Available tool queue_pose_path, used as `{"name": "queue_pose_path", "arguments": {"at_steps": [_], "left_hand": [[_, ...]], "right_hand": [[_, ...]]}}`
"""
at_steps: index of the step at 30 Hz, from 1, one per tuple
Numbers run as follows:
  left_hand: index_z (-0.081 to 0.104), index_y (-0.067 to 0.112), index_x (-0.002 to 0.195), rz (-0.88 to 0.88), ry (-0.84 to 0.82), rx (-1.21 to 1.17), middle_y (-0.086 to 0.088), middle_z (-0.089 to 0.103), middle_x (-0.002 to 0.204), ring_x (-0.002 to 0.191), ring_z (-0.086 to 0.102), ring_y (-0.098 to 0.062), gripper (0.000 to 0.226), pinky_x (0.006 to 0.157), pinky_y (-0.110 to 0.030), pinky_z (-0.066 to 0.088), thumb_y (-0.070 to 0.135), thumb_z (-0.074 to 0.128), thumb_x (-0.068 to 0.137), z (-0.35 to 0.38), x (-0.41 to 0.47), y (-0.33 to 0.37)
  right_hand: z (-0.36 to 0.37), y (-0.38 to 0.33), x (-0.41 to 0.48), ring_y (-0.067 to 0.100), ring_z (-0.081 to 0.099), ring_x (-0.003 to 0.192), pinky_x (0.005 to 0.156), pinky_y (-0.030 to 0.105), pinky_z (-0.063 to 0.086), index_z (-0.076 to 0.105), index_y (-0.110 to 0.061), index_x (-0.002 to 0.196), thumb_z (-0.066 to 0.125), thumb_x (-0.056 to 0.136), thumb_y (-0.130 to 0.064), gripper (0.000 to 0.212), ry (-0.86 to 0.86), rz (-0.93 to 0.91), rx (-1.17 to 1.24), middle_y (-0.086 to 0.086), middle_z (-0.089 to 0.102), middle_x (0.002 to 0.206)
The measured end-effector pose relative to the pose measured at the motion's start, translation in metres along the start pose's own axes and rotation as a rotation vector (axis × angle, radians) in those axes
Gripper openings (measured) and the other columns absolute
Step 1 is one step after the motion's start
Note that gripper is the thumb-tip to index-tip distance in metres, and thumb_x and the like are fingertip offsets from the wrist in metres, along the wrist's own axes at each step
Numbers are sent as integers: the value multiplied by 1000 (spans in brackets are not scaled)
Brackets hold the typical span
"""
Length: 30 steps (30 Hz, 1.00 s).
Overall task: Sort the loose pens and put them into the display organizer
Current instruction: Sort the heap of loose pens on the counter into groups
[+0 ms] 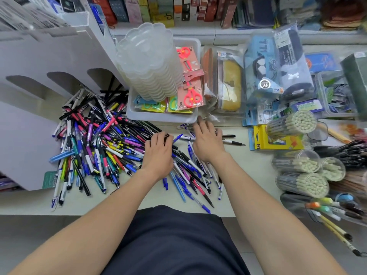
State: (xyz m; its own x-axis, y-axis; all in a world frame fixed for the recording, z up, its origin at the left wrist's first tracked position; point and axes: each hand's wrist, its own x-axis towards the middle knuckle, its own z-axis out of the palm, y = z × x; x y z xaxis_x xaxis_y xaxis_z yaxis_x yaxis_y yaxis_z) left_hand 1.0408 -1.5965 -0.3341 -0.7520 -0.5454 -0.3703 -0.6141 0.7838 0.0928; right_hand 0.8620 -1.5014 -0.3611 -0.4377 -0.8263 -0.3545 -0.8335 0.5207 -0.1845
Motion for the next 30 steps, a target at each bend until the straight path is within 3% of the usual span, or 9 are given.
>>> {"name": "queue_pose_path", "arguments": {"at_steps": [4, 8, 11, 13, 16, 19, 24, 27, 30], "left_hand": [[51, 17, 138, -52, 81, -89, -9, 45, 127, 106, 48, -29, 53, 85, -40, 48, 15, 65, 87, 4, -14, 0], [43, 17, 148, -74, -10, -208, -9, 43, 127, 100, 53, -29, 64, 80, -40, 53, 8, 65, 89, 7, -21, 1], [41, 16, 148, -70, -33, -252, -10, 40, 129, 99, 53, -29, 64, 78, -41, 53, 3, 65, 90, 7, -22, 5], [43, 13, 145, -94, -28, -251, -12, 40, 134, 103, 53, -32, 58, 80, -41, 53, 2, 64, 92, 6, -21, 8], [44, 11, 142, -120, -34, -213, -14, 41, 136, 109, 53, -33, 53, 85, -41, 53, 3, 65, 93, 5, -19, 10], [46, 11, 134, -132, -2, -186, -14, 42, 131, 103, 52, -32, 49, 79, -39, 48, 3, 65, 90, 4, -20, 14], [43, 8, 123, -226, 9, -252, -17, 48, 123, 97, 59, -36, 39, 70, -42, 48, 20, 66, 95, 0, -29, 27], [51, 6, 121, -283, -127, -187, -14, 64, 110, 97, 68, -38, 37, 72, -41, 52, 34, 58, 98, -1, -34, 32], [59, 10, 98, -314, -214, -82, -9, 63, 93, 89, 66, -35, 26, 70, -35, 47, 35, 54, 99, 2, -40, 38]], "right_hand": [[0, -1, 5, 38, 34, 137, 111, 55, 31, 35, -14, 151, 54, 92, -21, 63, 16, 6, -150, 15, 37, 149], [14, 6, -3, 34, 46, 115, 94, 47, 40, 47, -16, 133, 63, 95, -23, 41, 58, -15, -159, 12, 48, 126], [23, 11, -15, 28, 51, 100, 78, 38, 35, 52, -19, 120, 70, 95, -24, 32, 111, 8, -167, 7, 54, 115], [23, 15, -27, 26, 52, 97, 79, 39, 35, 54, -21, 119, 67, 98, -34, 29, 150, 31, -158, 5, 56, 111], [16, 23, -50, 32, 51, 104, 95, 50, 39, 53, -26, 127, 54, 94, -53, 43, 130, 140, -60, 7, 54, 115], [9, 36, -71, 35, 44, 117, 102, 52, 37, 50, -29, 141, 54, 85, -49, 60, 67, 312, 153, 9, 48, 128], [12, 51, -108, 39, 37, 125, 101, 53, 39, 39, -31, 150, 60, 84, -40, 69, 63, 571, 304, 12, 38, 140], [20, 45, -131, 43, 44, 118, 93, 51, 47, 35, -18, 137, 68, 79, -47, 73, 92, 737, 339, 15, 40, 132], [30, 34, -146, 45, 57, 106, 78, 44, 49, 32, -8, 129, 72, 81, -37, 69, 62, 788, 447, 18, 48, 124]]}}
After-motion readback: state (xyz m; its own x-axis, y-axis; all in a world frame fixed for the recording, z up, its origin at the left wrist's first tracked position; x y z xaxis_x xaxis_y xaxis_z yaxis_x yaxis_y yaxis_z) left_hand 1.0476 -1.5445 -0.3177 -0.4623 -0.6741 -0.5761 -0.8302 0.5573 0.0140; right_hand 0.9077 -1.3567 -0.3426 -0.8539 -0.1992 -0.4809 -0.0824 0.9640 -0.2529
